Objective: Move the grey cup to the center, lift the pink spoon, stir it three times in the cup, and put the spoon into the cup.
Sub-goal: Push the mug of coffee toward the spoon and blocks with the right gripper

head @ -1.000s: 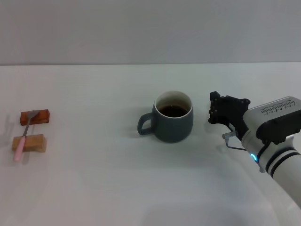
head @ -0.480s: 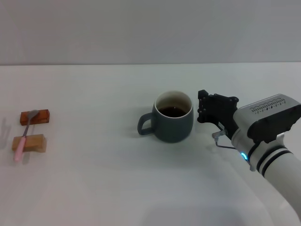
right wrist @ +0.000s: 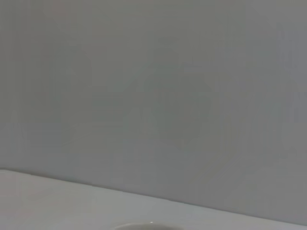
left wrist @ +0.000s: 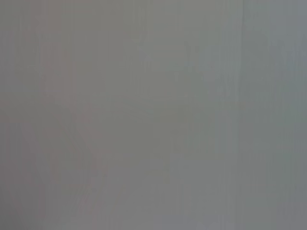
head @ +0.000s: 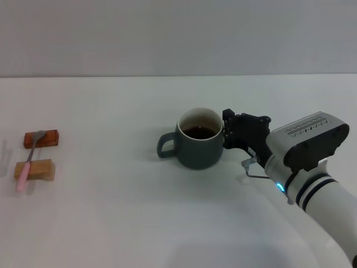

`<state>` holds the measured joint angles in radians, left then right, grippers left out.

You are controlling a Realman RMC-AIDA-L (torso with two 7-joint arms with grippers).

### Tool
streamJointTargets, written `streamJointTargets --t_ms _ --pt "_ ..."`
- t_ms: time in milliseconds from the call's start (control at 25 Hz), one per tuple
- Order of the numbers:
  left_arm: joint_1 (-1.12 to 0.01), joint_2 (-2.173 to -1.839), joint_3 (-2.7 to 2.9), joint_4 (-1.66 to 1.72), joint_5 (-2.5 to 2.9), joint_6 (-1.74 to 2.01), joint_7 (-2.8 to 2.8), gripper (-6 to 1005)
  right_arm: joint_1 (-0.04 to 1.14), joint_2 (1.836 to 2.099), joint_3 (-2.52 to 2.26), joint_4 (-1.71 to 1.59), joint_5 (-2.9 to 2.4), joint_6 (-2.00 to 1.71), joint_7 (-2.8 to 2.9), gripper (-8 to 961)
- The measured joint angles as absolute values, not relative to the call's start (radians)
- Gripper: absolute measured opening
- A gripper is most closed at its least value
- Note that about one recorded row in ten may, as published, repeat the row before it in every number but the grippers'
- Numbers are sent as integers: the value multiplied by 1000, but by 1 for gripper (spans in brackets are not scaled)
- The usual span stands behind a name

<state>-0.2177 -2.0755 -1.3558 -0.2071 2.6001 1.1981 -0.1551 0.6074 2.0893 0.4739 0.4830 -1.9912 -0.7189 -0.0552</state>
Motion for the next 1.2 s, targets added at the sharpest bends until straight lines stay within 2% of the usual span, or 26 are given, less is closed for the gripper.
streamJointTargets --t_ms 680,1200 --pt "-215 -2074 -1360 -202 2600 1200 -157 805 584 2090 477 461 -1992 -719 -55 -1" --pt "-215 -2075 -1360 -206 2600 1200 -157 805 609 2091 474 475 -1999 -664 -55 -1"
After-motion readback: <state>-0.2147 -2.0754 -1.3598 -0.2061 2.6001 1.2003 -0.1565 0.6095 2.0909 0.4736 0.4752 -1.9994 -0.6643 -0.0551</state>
